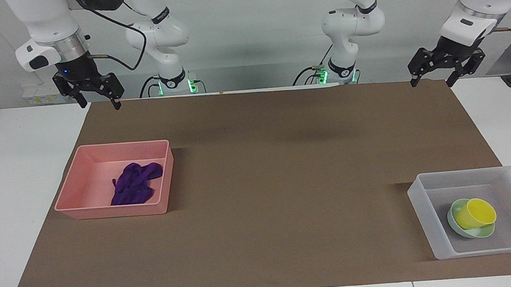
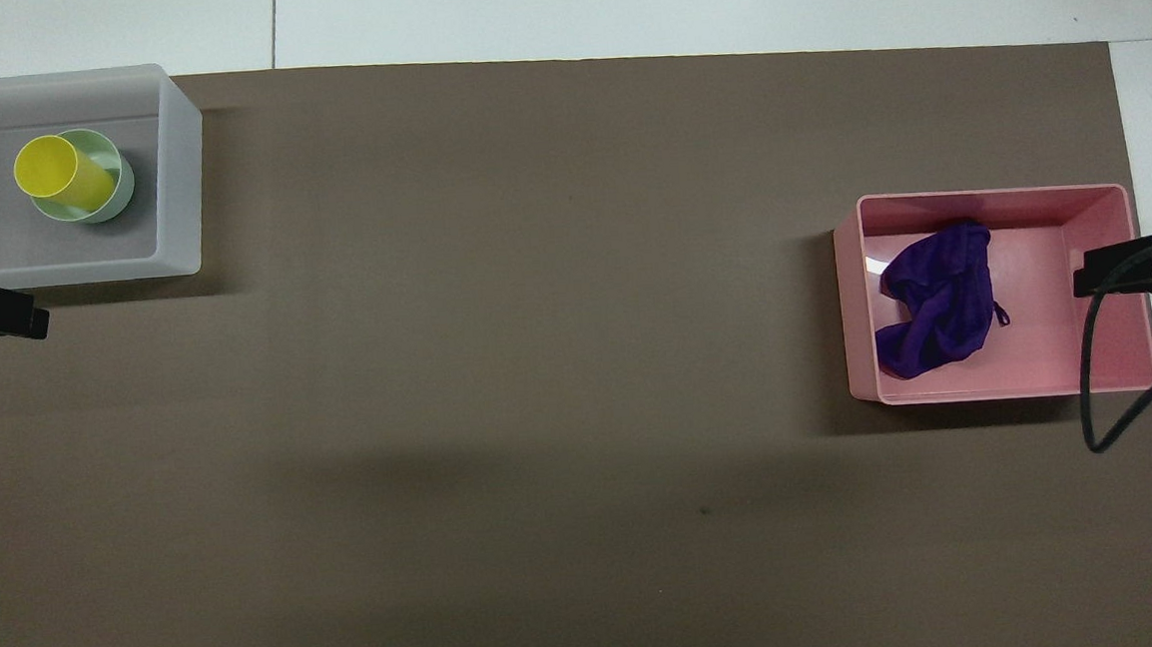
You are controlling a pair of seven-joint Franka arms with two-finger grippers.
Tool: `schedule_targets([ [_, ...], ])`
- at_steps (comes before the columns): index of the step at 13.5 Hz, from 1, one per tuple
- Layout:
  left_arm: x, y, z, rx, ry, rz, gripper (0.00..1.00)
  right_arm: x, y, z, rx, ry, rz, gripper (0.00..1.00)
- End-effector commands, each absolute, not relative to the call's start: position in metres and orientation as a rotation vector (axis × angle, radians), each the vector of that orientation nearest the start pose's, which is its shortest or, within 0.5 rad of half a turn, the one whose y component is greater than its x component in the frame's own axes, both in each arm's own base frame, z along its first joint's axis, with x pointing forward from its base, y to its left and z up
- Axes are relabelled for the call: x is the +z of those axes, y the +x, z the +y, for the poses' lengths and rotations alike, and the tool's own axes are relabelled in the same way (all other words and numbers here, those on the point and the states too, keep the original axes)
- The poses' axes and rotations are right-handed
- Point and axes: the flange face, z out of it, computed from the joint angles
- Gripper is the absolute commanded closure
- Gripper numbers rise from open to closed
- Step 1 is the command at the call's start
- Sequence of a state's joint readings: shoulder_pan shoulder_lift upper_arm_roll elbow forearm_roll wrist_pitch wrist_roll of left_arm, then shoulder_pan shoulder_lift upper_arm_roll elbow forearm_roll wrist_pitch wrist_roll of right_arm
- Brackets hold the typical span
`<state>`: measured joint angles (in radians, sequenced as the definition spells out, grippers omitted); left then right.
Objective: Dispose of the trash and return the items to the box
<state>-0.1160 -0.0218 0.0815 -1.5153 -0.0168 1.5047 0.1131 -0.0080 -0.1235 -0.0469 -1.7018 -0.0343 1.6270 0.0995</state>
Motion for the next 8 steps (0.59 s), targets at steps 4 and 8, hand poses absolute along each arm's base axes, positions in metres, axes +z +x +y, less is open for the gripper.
schedule_targets([
  [4, 0.6501, 0.5345, -0.0173, 0.008, -3.136, 0.200, 0.00, 0.6344, 0.5141, -0.0395, -0.104, -3.158, 0.201, 0.00],
  [8, 0.6488, 0.5337, -0.0171, 0.005, -3.137, 0.202, 0.00, 0.6334, 0.5124, -0.0374, -0.077, -3.157, 0.168, 0.00],
])
